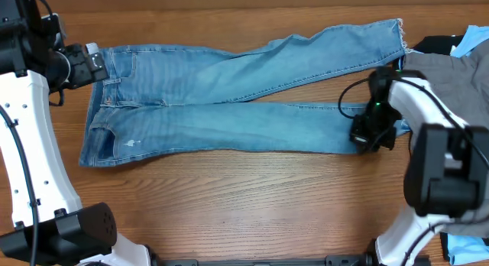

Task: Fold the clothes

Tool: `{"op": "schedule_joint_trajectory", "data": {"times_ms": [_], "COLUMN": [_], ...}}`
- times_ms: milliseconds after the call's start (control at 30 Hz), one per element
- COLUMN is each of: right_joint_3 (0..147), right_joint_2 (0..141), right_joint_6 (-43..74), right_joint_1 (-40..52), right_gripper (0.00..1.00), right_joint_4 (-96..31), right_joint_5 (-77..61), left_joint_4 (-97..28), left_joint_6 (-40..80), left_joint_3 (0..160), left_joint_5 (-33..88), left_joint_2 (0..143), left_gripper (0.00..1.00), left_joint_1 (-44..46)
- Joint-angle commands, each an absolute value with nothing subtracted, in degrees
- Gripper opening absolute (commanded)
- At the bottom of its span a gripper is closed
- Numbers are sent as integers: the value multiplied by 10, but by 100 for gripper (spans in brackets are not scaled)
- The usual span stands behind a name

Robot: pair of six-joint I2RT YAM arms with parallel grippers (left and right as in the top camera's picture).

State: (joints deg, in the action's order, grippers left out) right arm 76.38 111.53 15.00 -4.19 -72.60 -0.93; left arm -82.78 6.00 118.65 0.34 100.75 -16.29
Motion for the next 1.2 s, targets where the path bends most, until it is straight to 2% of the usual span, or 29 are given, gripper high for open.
{"op": "schedule_joint_trajectory", "data": {"times_ms": [0,233,500,667,833,933,1000,1067,1167], "right_joint_3": [769,769,769,769,769,769,769,769,769], "right_joint_2": [1005,882,875,875,875,875,875,875,875], "right_joint_6": [163,152,146,135,135,135,135,135,135], "right_joint_1": [-35,-35,-35,-35,-35,-35,-35,-35,-35], "right_gripper": [4,4,4,5,9,10,11,11,11], "right_joint_4": [-740,-718,-728,-739,-738,-738,-738,-737,-734], "right_joint_5": [14,2,-27,-27,-27,-26,-27,-27,-27], "left_joint_4": [-830,-821,-702,-620,-636,-651,-661,-665,-667], "left_joint_6": [64,68,50,-7,-57,-93,-113,-114,-114], "left_joint_3": [1192,1114,934,908,905,905,905,905,905], "left_joint_5": [-4,37,31,76,76,107,119,116,109], "left_joint_2": [1011,1011,1012,1013,1064,1114,1140,1160,1173], "left_gripper": [100,100,100,98,96,85,72,76,74], "left_joint_1": [-177,-176,-214,-256,-258,-259,-259,-260,-260]}}
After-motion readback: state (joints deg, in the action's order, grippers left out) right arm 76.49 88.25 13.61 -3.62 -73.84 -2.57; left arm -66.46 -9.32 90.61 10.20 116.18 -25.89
